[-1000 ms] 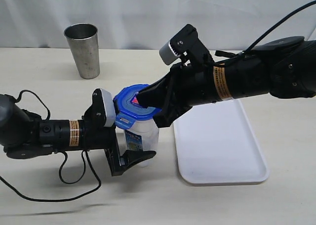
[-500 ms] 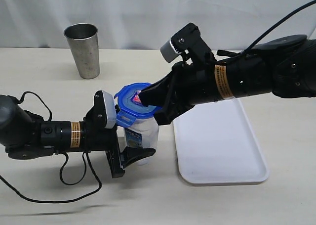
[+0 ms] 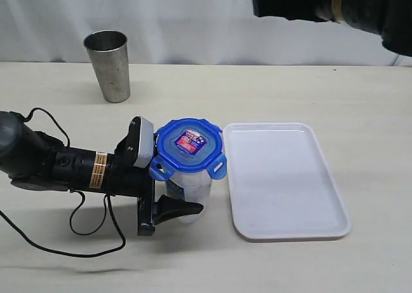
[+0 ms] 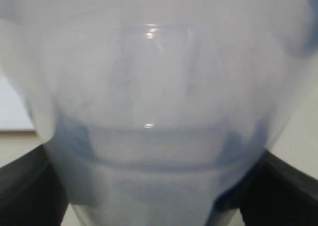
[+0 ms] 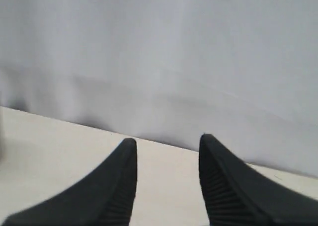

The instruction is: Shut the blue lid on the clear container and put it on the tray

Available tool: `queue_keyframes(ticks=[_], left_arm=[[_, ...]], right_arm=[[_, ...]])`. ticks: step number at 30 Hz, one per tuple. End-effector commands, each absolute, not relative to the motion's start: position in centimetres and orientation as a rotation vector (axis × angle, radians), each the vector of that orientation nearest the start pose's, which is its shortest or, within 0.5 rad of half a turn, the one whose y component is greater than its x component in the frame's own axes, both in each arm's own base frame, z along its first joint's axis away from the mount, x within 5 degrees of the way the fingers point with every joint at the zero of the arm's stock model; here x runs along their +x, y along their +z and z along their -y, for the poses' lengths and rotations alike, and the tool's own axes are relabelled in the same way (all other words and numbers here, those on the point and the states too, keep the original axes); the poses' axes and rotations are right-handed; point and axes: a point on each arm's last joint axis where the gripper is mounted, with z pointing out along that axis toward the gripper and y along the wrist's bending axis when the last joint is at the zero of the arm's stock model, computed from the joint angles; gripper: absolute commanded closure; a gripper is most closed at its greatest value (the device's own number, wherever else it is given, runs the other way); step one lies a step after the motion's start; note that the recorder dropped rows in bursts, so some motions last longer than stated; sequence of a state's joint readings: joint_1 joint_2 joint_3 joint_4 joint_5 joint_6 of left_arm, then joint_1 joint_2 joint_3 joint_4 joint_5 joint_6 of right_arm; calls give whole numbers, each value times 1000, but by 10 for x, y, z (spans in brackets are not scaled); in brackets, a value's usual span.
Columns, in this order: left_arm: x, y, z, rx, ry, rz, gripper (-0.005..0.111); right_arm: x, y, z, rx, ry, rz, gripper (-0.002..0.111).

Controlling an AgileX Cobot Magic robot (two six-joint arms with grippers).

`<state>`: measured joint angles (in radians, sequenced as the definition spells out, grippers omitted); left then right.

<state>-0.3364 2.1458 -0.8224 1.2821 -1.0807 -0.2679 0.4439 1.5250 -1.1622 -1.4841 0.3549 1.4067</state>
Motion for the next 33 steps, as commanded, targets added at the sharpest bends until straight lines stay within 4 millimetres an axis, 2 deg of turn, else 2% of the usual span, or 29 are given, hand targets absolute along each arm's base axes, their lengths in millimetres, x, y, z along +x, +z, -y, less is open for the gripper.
queue_keyframes(ticks=[1,2,3,4,7,10,11,13,16,19,21,24,33], left_arm=[[282,78,180,1437,-923,-1459,107],[282,78,180,1438,-920,-1462,107],[282,78,180,1439,-922,-1463,107],[282,78,180,1441,-922,-1462,107],[282,78,180,1441,-922,-1462,107],[282,78,180,1442,-920,-1464,107],[282,78,180,1442,-920,-1464,107],[282,78,180,1442,-920,-1464,107],[282,78,180,1442,-920,-1464,107],[282,78,180,1443,-919,-1466,107],[282,78,180,1441,-918,-1466,107],[282,78,180,1441,-918,-1466,107],[282,78,180,1434,-926,-1468,107]], right_arm=[[355,308,-97,-191,-443,-2303,69],[360,308,-98,-220,-324,-2419,69],[362,309,-105,-338,-157,-2486,69],[361,318,-116,-504,98,-2490,69],[351,344,-137,-724,582,-2392,69],[330,358,-161,-921,866,-2315,69],[323,360,-170,-976,880,-2304,69],[310,355,-194,-1063,795,-2338,69],[294,345,-221,-1089,469,-2421,69],[274,341,-245,-1099,236,-2435,69],[261,340,-258,-1138,232,-2425,67],[249,334,-273,-1195,260,-2422,59],[253,295,-285,-1241,194,-2579,59]])
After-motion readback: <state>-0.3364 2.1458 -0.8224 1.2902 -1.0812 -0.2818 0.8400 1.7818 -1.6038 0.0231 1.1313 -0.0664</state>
